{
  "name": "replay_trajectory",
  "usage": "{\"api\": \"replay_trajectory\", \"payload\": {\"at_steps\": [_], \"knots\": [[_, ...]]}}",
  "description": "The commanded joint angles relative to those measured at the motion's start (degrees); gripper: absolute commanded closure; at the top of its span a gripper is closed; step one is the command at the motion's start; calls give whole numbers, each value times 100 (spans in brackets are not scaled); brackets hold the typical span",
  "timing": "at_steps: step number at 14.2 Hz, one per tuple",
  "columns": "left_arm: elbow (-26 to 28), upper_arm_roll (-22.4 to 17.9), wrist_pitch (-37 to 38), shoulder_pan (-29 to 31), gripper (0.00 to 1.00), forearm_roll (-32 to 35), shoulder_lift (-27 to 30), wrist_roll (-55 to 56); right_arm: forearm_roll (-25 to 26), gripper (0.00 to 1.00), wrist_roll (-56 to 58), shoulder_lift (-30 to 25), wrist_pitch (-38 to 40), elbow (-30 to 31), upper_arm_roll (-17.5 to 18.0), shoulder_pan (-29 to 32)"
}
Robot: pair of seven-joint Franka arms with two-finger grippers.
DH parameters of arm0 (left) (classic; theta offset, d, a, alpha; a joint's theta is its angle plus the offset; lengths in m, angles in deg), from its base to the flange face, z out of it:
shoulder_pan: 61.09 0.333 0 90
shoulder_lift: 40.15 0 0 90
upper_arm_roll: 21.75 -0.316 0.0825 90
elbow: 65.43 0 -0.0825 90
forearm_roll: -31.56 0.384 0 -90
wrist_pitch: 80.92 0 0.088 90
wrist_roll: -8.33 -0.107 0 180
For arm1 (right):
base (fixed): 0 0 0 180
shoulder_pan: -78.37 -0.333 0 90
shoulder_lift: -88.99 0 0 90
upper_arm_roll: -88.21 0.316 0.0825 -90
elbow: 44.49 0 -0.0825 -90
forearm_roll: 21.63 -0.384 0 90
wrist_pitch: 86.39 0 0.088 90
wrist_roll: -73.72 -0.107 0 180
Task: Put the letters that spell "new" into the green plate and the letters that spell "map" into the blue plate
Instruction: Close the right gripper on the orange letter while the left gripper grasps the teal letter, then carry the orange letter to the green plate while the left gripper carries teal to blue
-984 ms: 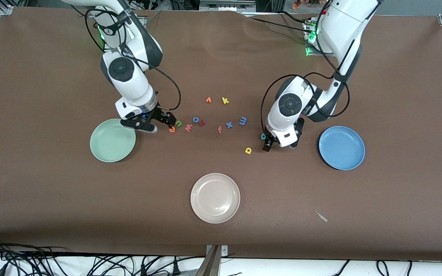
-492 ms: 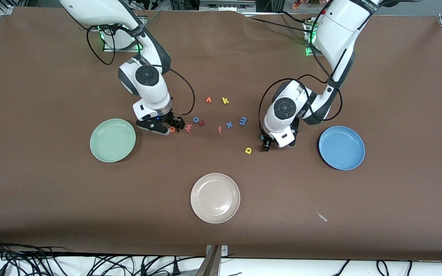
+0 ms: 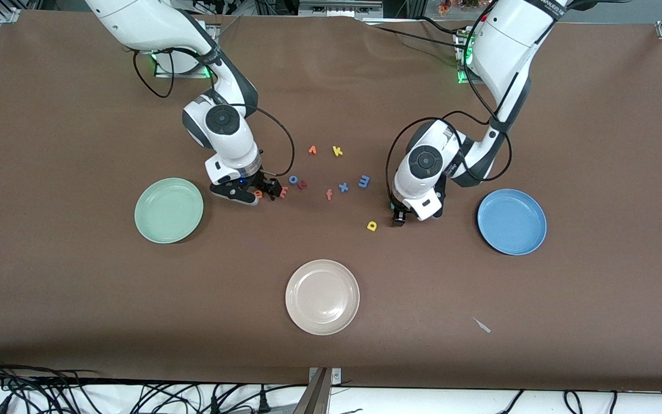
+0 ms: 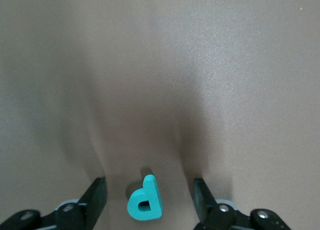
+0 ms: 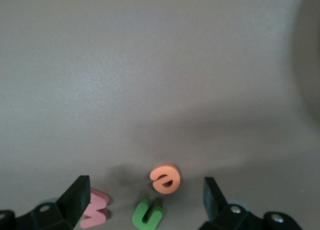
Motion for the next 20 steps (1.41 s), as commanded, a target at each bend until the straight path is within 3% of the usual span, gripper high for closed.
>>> {"api": "replay_trajectory", "payload": {"at_steps": [1,4,9,11,13,17,20], "knots": [[-43,-21,43,-57,64,64,-78,259,167,0,-151,142,-149,-42,-36,-31],[-34,-21,69,-48,100,72,-78,259,229,1,-151,177,-167,-42,-71,-31],[-121,-30,322,74,100,169,-9,-90,396,6,-142,273,-202,-51,-132,-22],[-777,-30,1871,180,100,152,-8,-1238,405,13,-142,309,-237,-51,-132,-22],[-1140,-30,2869,416,100,152,1,-2381,431,20,-142,344,-290,-51,-150,-31],[-1571,-82,4180,1022,100,178,9,-5499,440,48,-133,362,-290,-51,-150,-22],[-1651,-83,4446,1436,100,826,-17,-7416,457,66,-124,362,-290,-42,-159,-14]]}}
